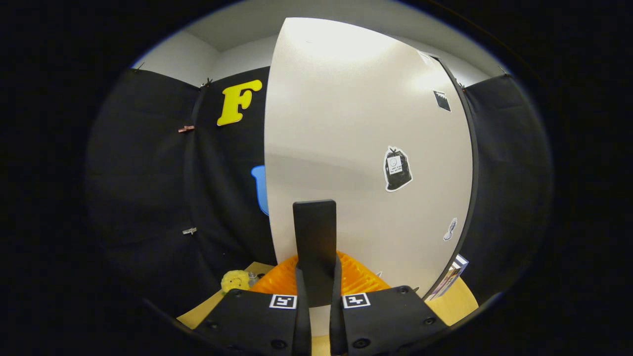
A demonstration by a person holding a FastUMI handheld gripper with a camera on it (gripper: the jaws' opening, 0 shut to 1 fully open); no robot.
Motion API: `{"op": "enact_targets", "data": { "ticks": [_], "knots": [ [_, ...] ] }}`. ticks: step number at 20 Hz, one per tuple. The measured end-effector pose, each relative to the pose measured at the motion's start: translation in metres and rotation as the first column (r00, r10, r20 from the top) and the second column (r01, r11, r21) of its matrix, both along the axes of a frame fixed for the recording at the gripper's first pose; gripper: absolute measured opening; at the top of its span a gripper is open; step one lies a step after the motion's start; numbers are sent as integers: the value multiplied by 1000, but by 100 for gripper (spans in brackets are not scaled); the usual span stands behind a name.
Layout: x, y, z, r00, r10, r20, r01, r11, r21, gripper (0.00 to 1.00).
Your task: Open the shoe cabinet door, grab the shoes and put them into the shoe cabinet, then close the shoe cabinet door.
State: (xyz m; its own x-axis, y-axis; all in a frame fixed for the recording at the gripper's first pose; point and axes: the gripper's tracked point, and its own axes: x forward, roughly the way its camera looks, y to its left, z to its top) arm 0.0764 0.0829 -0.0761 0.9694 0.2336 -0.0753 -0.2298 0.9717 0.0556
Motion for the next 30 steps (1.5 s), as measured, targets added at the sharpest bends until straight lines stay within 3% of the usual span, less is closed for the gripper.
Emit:
{"op": "enact_targets", "data": {
  "ticks": [14,30],
  "knots": [
    [-82,-89,-4,1000,7,-17,-6,1000,17,18],
    [-136,-195,-1,992,-119,-41,119,993,4,17]
  ]
}}
